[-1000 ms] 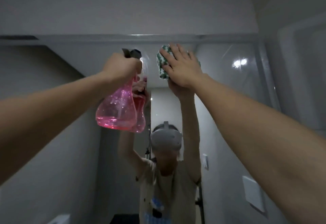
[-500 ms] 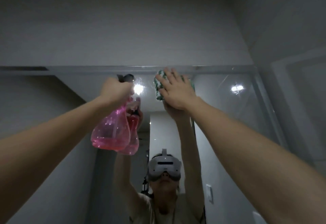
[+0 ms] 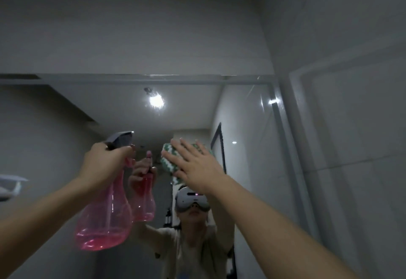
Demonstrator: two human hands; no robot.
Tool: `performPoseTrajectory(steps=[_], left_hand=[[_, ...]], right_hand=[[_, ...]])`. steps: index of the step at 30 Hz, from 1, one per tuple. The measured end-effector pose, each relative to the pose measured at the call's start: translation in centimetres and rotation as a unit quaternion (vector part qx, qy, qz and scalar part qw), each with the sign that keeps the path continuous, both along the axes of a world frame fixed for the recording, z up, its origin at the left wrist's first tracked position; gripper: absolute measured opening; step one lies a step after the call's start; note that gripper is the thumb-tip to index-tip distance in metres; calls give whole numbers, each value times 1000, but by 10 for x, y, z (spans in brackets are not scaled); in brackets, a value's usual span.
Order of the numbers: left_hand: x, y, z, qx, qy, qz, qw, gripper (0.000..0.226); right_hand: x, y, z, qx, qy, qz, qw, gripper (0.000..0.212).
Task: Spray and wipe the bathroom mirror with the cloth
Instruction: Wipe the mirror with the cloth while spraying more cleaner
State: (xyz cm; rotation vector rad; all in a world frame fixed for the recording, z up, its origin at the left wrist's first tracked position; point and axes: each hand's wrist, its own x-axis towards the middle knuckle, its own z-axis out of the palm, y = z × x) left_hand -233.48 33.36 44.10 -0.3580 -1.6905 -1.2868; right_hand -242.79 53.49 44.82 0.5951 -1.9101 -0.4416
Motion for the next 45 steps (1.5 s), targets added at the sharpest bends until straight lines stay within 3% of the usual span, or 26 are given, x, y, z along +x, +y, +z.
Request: performPoseTrajectory(steps=[5, 8, 11, 22, 28, 33, 36, 41, 45], left_hand=[[0, 39, 21, -13, 14, -18, 1000, 25], [2, 61, 32, -13, 20, -26, 999, 25], [-3, 73, 40, -26, 20, -15, 999, 29], [-20, 66, 97, -12, 67, -15, 998, 20], [-29, 67, 130, -11, 96, -53, 994, 12], [-33, 72, 102, -40, 102, -72, 991, 3], [-33, 75, 67, -48, 81, -82, 992, 13], [-22, 90, -10, -27, 33, -83, 996, 9], [-17, 97, -90, -45, 30, -68, 996, 24]], right_hand=[[3, 71, 36, -96, 14, -42, 994, 56], [-3, 94, 50, -67, 35, -62, 995, 60], [-9, 100, 63, -43, 64, -65, 995, 63], [-13, 106, 162, -177, 59, -28, 982, 54], [-13, 97, 213, -150, 68, -31, 986, 53], [-15, 101, 186, -126, 80, -19, 989, 52], [-14, 102, 146, -115, 69, -14, 991, 52], [-15, 102, 41, -88, 59, -17, 994, 54], [-15, 116, -58, -69, 42, -4, 997, 55]])
